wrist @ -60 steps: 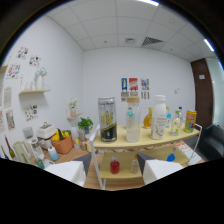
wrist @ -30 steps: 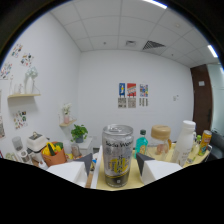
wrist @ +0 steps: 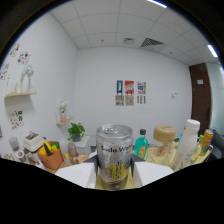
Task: Make me a cup of Mojito.
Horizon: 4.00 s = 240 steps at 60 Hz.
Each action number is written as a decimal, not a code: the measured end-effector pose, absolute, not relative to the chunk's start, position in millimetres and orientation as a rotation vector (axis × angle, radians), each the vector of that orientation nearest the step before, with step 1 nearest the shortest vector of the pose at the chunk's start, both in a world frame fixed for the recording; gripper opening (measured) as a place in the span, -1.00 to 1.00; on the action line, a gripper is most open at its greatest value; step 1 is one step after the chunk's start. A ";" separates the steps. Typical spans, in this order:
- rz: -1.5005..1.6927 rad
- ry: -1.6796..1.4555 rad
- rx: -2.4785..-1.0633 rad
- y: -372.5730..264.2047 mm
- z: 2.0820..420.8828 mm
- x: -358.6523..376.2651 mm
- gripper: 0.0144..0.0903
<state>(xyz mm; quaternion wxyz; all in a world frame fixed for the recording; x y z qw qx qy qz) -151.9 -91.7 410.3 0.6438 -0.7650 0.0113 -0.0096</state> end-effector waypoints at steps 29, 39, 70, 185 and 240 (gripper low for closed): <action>0.078 -0.088 -1.600 -173.3 449.2 -151.8 -0.07; 0.093 -0.085 -1.604 -214.9 422.9 -131.5 -0.07; 0.081 -0.021 -1.803 -246.8 233.0 -79.9 -0.07; 0.194 0.139 -1.732 -199.0 215.2 -57.4 -0.07; 0.041 -0.015 -1.868 -194.8 79.3 -86.6 0.00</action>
